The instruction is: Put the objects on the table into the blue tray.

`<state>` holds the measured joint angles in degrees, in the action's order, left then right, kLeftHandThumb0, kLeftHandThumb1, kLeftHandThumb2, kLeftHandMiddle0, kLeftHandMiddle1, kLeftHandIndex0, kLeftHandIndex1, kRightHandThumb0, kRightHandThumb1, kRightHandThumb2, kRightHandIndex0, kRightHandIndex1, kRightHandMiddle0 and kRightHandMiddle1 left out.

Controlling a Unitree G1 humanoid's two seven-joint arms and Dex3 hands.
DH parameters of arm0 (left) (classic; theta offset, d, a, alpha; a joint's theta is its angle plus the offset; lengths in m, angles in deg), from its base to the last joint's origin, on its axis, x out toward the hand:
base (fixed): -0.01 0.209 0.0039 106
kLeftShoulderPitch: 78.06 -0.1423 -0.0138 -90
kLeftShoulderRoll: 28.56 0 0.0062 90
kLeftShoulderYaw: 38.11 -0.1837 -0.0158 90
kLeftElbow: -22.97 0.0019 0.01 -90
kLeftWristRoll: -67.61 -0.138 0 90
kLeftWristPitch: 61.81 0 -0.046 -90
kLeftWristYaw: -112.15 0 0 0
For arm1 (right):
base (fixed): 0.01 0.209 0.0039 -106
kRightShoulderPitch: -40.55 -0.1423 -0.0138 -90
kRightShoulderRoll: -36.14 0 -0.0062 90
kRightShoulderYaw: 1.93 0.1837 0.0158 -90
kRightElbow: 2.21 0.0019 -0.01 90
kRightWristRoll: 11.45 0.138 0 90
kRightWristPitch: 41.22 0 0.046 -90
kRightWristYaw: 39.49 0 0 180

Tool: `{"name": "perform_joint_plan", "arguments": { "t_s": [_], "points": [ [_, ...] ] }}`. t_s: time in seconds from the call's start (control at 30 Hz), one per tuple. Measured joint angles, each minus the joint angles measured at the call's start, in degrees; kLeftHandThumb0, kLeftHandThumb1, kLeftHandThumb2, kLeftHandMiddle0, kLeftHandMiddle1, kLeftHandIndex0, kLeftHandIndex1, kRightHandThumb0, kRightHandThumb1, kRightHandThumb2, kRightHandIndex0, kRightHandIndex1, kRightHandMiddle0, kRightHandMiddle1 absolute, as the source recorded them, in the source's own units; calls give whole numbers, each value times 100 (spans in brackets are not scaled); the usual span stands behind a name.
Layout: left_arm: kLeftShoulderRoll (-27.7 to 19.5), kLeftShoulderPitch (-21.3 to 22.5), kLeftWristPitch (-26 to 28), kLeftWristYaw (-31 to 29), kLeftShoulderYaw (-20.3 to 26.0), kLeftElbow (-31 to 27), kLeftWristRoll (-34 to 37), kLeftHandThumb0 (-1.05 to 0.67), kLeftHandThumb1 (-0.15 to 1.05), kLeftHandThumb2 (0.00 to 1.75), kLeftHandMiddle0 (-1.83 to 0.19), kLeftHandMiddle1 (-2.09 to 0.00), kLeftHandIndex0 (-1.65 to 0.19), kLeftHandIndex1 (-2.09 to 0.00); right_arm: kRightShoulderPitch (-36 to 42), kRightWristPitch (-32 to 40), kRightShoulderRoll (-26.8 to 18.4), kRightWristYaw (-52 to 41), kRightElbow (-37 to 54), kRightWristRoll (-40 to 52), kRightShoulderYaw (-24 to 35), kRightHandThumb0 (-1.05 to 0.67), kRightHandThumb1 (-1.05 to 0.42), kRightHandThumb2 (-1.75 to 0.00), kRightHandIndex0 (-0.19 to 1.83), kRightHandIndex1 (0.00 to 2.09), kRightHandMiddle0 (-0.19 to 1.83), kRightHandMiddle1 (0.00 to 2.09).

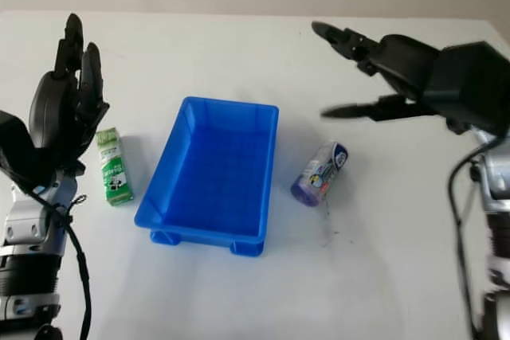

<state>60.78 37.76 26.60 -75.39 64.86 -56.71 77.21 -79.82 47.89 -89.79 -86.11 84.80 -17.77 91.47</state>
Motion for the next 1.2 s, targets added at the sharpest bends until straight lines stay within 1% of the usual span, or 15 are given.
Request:
{"name": "perform_joint_plan", "arguments": {
  "t_s": [0.07,0.13,0.27,0.47,0.6,0.67,0.8,0.87,0.9,1.07,1.2],
  "points": [
    [0,0,11,6,0,-1,1,-79,105,64,19,0,19,0,135,-39,-115,-81,172,-81,-19,-61,-81,-5,3,6,7,5],
    [0,1,12,5,-1,-1,1,-78,105,64,19,0,19,0,234,-115,-237,-187,310,-152,-36,-55,-79,-4,1,5,6,5],
    [-6,3,10,-14,-1,-1,1,-77,105,65,19,0,19,0,410,-621,-402,-285,345,-264,-90,-48,-75,-4,1,5,5,5],
    [-9,10,10,-18,-9,0,-4,-77,105,65,19,0,19,0,654,-1275,-515,-121,379,-864,-278,-54,-78,-6,4,7,8,6],
    [-9,11,10,-10,-16,0,-9,-77,105,65,19,0,19,0,710,-1444,-515,-18,379,-1114,-415,-53,-79,-6,4,6,8,6],
    [-9,11,10,-7,-15,0,-8,-76,105,66,19,0,19,0,726,-1605,-511,78,348,-1197,-517,-56,-79,-6,4,6,9,6],
    [-9,12,45,3,-16,-5,-5,-77,105,65,19,0,19,0,735,-2038,-342,422,174,-1401,-766,-56,-78,-5,7,7,12,7],
    [-9,11,58,3,-15,-10,-5,-77,105,65,19,0,19,0,757,-2095,-258,499,82,-1435,-831,-52,-78,-5,8,7,13,6],
    [-9,11,63,1,-15,-22,-4,-77,105,65,19,0,19,0,759,-2103,-230,519,28,-1423,-859,-46,-77,-5,7,6,12,6],
    [-10,12,66,-4,-15,-63,1,-77,105,66,19,0,19,0,759,-2315,83,726,-392,-1335,-960,-38,-81,-6,11,8,16,7],
    [-10,12,64,-5,-14,-63,1,-76,105,66,19,0,19,0,746,-2634,213,963,-723,-1379,-1037,-32,-83,-6,17,10,22,9]
  ]
}}
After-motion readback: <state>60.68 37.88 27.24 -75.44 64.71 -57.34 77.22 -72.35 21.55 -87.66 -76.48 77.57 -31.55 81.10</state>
